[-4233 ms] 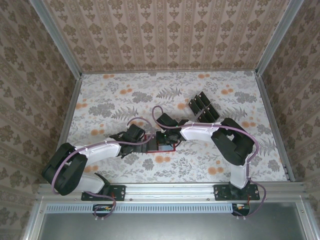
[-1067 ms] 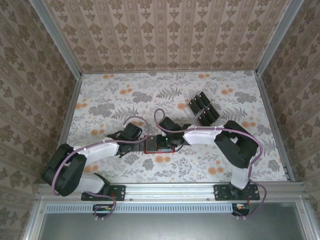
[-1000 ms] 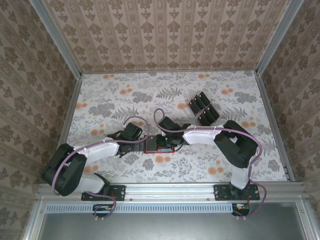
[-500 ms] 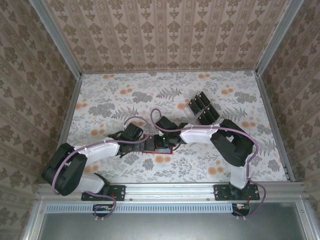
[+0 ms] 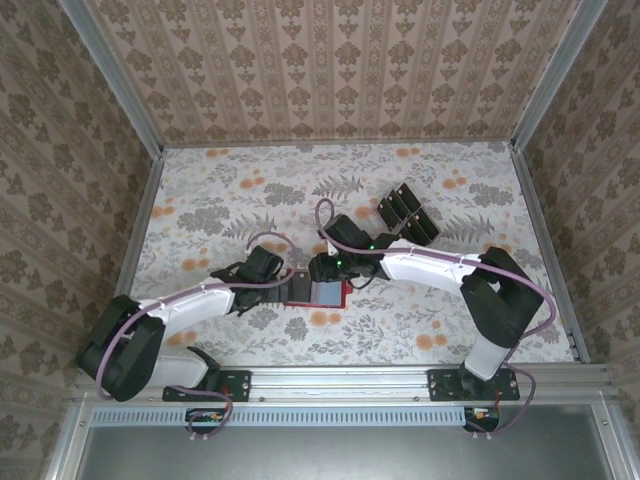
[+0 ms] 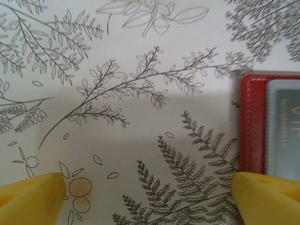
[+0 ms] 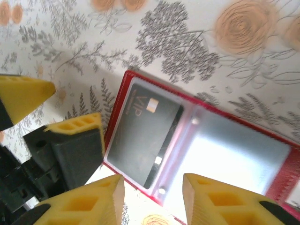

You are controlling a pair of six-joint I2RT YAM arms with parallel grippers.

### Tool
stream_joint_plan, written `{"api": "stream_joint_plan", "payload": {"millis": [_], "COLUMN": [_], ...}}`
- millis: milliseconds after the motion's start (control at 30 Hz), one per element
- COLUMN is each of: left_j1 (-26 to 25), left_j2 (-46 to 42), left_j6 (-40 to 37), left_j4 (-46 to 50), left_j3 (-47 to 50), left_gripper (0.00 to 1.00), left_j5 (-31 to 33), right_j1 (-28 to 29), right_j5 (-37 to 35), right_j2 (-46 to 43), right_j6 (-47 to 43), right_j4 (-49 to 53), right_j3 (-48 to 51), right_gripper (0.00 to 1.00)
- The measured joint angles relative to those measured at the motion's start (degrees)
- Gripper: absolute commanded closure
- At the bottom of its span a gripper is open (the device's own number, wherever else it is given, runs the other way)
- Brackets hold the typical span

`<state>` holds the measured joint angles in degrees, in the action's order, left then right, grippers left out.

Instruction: Put the credit cards into the card holder

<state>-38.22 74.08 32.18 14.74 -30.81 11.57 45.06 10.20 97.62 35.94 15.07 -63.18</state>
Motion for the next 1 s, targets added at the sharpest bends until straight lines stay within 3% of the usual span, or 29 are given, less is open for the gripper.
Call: {"api": "stream_joint_plan", "payload": {"millis": [400,1000], "left_j1": [-1.49,-8.22], "left_j2": [-4.42,-1.66], "left_j6": [0.33,1.29], "left_j4": [0.28,-3.23], "left_j3": [-0.02,-0.24], "left_gripper": [0.0,0.0], "left_j5": [-3.72,-4.76], "right_j1": [-1.14,-1.14], "right_j5": [-1.09,-0.46], "right_j2": [5.05,9.27], "right_j6": [-1.86,-2.03], "right_j4": [3.78,2.58], "right_j3": [-0.11,-1.9], "right_gripper": [0.54,0.53]}}
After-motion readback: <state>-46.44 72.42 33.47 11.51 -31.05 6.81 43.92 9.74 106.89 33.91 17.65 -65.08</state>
